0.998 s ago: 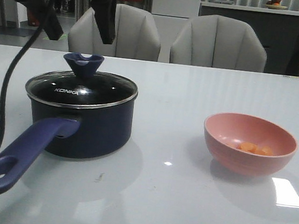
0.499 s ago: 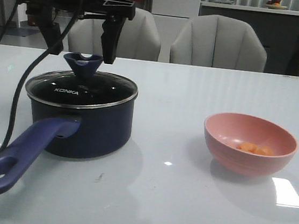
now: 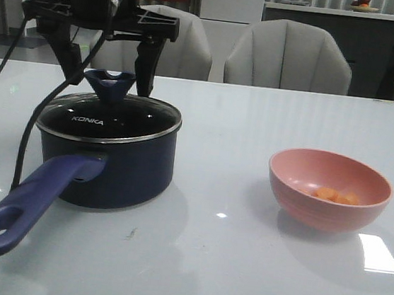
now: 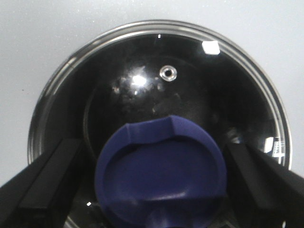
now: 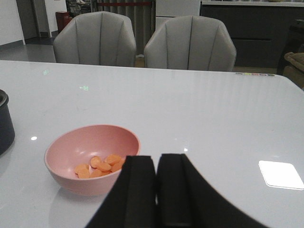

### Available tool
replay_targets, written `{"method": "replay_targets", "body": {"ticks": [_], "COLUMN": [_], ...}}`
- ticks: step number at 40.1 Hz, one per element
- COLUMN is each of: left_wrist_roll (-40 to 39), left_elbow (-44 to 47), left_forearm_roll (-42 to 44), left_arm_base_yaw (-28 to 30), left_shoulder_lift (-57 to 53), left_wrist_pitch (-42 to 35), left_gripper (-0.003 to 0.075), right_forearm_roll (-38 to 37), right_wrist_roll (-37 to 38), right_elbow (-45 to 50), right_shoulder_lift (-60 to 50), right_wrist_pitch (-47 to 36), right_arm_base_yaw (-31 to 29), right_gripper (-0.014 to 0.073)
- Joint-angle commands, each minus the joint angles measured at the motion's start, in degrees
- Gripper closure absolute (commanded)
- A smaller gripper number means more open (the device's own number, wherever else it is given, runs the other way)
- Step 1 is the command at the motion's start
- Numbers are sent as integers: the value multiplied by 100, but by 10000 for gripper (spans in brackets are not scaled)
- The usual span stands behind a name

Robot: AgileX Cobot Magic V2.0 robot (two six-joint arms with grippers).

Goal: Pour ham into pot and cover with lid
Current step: 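Lower the left gripper onto the purple lid knob and close, then lift the glass lid off the saucepan with the left gripper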

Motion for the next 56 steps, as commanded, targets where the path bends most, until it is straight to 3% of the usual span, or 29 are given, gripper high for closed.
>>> {"method": "replay_targets", "body": {"ticks": [1, 7, 16, 21, 46, 56], "left_wrist_roll": [-61, -61, -61, -61, 185, 607], "left_elbow": [-178, -178, -303, -378, -584, -490], "left_forearm_roll": [14, -30, -51, -51, 786, 497], "left_arm_base_yaw": [-13, -13, -13, -13, -2, 563], "left_shoulder_lift": [-226, -162, -136, -136, -616, -1229], "left_wrist_pitch": [-153, -153, -153, -132, 496, 387], "left_gripper": [115, 165, 370, 427, 430, 430], "right_forearm_roll": [-24, -24, -24, -24, -24, -24], "right_wrist_roll": [-46, -46, -46, -46, -46, -46], "right_elbow": [-24, -24, -24, -24, -24, -24], "right_shoulder_lift": [-116, -116, -116, -116, -116, -116], "right_wrist_pitch": [-463, -463, -463, -463, -463, -463], "right_arm_base_yaw": [-37, -37, -37, -37, -37, -37], "right_gripper": [445, 445, 445, 445, 445, 445]}}
